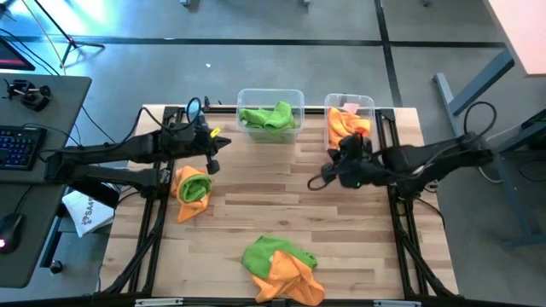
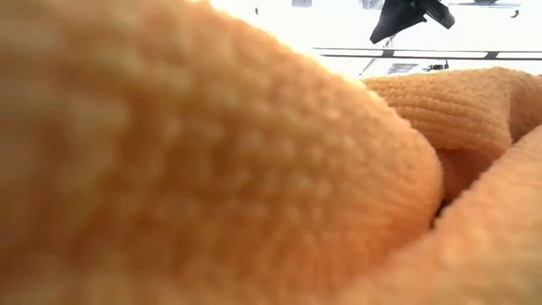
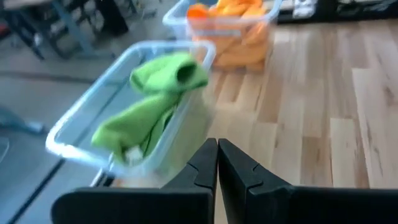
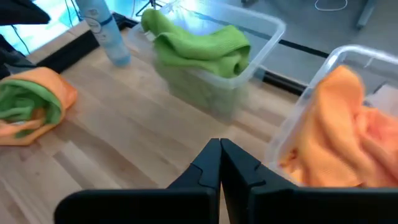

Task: Sort microfiber towel by color & place in baskets
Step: Put the green towel into the left transparent bin

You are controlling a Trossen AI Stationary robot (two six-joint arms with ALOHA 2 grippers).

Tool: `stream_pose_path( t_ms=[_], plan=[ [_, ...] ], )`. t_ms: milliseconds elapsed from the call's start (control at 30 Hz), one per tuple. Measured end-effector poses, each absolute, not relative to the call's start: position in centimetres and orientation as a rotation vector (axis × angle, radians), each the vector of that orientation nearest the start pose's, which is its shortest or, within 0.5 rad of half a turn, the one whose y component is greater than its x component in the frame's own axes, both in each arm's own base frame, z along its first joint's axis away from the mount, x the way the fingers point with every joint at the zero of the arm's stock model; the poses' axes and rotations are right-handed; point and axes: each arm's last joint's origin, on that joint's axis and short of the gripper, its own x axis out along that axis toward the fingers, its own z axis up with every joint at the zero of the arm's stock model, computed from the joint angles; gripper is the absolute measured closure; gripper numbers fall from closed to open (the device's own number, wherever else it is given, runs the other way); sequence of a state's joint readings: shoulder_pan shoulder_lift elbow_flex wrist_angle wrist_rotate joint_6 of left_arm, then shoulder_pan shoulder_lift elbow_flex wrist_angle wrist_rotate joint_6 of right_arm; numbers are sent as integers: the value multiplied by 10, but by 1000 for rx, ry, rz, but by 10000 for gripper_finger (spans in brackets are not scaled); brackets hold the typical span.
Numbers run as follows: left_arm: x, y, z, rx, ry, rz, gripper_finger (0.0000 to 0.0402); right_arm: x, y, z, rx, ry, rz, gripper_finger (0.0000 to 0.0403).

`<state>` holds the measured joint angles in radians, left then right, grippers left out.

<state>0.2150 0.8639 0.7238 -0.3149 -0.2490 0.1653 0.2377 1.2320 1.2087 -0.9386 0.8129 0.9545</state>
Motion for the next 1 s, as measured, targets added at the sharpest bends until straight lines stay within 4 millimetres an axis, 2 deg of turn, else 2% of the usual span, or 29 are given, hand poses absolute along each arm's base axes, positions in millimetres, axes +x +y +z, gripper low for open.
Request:
stream_pose_path(
  t_ms=[200, 400, 567, 700, 833, 1000],
  plan=[
    [170, 46, 293, 158, 636, 447, 361, 241, 54, 319, 426, 495, -864, 402],
    [167, 46, 294, 90, 655, 494, 314, 248, 58, 311, 441, 499, -877, 402],
    [165, 37, 287, -26, 715, 434, 315, 247, 61, 312, 354, 556, -823, 403],
    [162, 31, 279, -106, 784, 520, 322, 246, 66, 308, 249, 612, -761, 403],
    [160, 25, 280, -220, 851, 573, 327, 243, 70, 294, 231, 643, -740, 403],
    [169, 18, 292, -323, 860, 584, 333, 239, 82, 269, 285, 657, -626, 403]
  ],
)
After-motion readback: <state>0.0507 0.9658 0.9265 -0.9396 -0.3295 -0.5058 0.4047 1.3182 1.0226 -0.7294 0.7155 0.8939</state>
